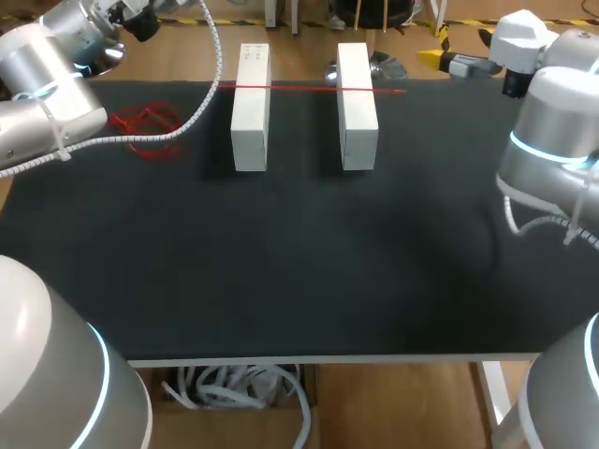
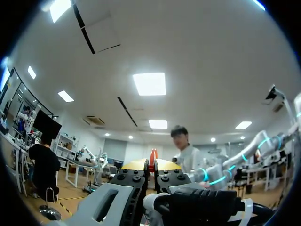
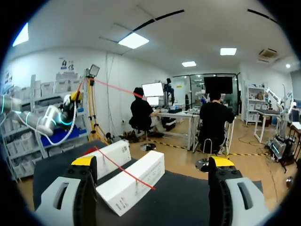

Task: Grab the tape and strap the tape.

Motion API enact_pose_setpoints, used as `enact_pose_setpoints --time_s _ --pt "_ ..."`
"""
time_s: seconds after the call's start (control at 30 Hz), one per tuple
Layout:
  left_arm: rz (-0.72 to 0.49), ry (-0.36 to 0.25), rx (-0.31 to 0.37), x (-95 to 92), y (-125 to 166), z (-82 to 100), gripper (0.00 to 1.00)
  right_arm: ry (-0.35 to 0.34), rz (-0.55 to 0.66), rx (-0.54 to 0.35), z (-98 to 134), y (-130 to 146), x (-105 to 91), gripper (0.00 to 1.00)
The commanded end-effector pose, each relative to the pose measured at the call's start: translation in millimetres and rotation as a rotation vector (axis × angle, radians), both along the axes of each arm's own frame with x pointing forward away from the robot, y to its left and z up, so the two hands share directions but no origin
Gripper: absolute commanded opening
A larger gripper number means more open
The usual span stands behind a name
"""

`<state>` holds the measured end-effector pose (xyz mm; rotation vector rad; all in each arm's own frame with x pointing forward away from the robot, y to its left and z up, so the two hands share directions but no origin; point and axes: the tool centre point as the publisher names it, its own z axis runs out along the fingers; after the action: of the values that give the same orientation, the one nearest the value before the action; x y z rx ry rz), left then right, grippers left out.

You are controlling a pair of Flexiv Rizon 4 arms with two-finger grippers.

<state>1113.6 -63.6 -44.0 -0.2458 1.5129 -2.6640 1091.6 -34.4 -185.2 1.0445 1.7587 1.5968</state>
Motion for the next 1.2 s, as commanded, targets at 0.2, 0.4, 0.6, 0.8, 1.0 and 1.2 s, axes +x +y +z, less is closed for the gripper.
enact_pose_setpoints --time_s 0.2,0.4,0.6,0.8,1.0,1.2 --pt "0.004 0.001 -0.001 -0.9 -1 -0.1 0.00 -0.524 -0.251 0.897 14 4 -19.5 1.00" --pt "0.004 0.001 -0.001 -0.9 -1 -0.1 0.00 -0.545 -0.251 1.076 29 10 -18.9 1.00" --pt "0.004 0.001 -0.001 -0.9 -1 -0.1 0.00 -0.446 -0.147 0.821 38 17 -13.4 1.00" --pt "0.004 0.001 -0.001 -0.9 -1 -0.1 0.00 -0.446 -0.147 0.821 38 17 -13.4 1.00" --pt "0.004 0.001 -0.001 -0.9 -1 -0.1 0.00 -0.446 -0.147 0.821 38 17 -13.4 1.00" --pt "0.004 0.001 -0.001 -0.9 -1 -0.1 0.00 -0.430 -0.292 1.151 46 22 -17.9 1.00"
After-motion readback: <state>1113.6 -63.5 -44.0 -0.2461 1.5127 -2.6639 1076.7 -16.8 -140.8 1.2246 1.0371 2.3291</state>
